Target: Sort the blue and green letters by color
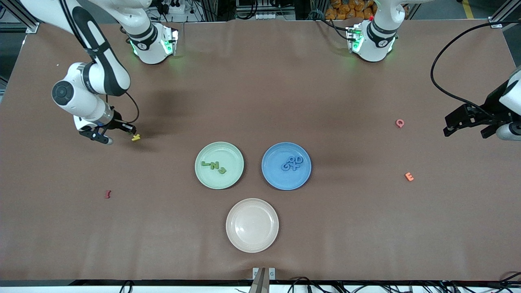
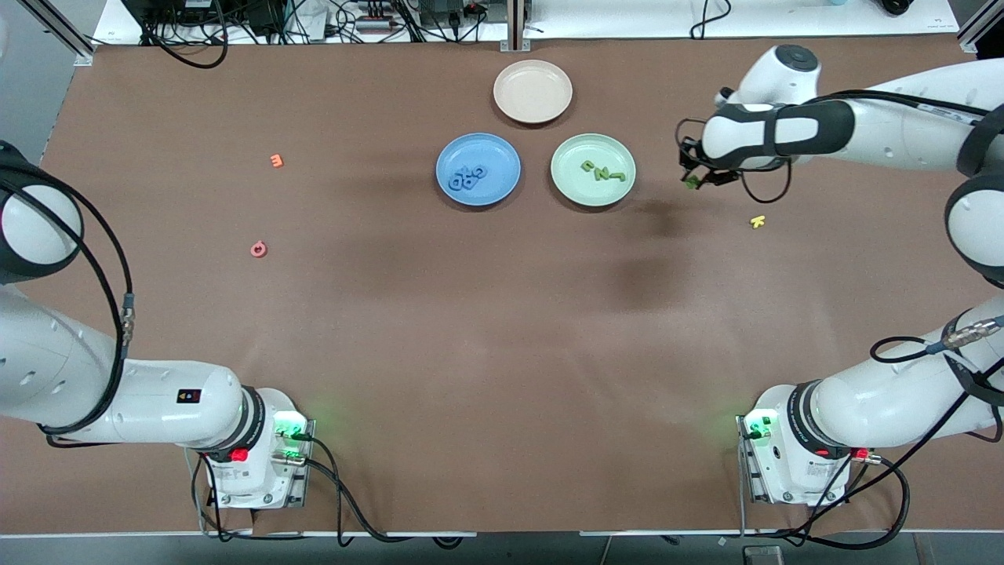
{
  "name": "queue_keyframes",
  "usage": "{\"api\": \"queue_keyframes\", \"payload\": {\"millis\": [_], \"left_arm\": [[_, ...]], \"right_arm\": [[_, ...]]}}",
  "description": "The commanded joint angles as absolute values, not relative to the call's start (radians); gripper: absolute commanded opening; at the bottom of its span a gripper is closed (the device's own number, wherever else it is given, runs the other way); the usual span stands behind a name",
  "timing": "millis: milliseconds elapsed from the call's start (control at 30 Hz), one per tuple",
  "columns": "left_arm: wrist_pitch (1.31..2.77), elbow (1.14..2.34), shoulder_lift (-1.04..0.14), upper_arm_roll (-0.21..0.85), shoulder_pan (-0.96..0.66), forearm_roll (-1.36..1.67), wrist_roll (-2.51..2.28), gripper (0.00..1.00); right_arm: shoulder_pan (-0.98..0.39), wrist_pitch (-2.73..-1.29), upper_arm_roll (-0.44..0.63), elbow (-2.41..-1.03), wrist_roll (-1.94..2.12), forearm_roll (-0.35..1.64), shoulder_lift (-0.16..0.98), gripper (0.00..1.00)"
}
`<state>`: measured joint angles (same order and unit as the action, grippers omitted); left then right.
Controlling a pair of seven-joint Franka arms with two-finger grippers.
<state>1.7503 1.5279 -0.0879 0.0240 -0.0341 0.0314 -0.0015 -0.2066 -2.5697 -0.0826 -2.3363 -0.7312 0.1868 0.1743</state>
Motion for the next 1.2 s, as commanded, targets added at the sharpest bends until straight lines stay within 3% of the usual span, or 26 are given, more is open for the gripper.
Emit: {"api": "queue_keyframes", "payload": {"millis": [0, 434, 1034, 1101, 1167], "left_arm": [[1.761, 1.532, -0.086, 0.026, -0.032, 0.02, -0.014, 1.0], [1.763, 1.531, -0.092, 0.026, -0.031, 0.02, -0.012, 1.0], [1.763, 1.531, -0.092, 0.026, -0.031, 0.02, -0.012, 1.0], [1.763, 1.531, -0.092, 0.026, -0.034, 0.02, -0.012, 1.0], [1.763, 1.531, -0.092, 0.026, -0.034, 0.02, -0.012, 1.0]], "right_arm": [[-0.25, -2.556, -0.086, -2.218, -0.83, 0.206, 0.261, 0.12], [-0.353, -2.514, -0.084, -1.968, -1.022, 0.204, 0.44, 0.12], [-0.39, -2.52, -0.083, -1.876, -1.075, 0.202, 0.538, 0.12], [-0.388, -2.519, -0.083, -1.876, -1.075, 0.201, 0.538, 0.16], [-0.388, -2.519, -0.083, -1.876, -1.075, 0.202, 0.538, 0.31]]}}
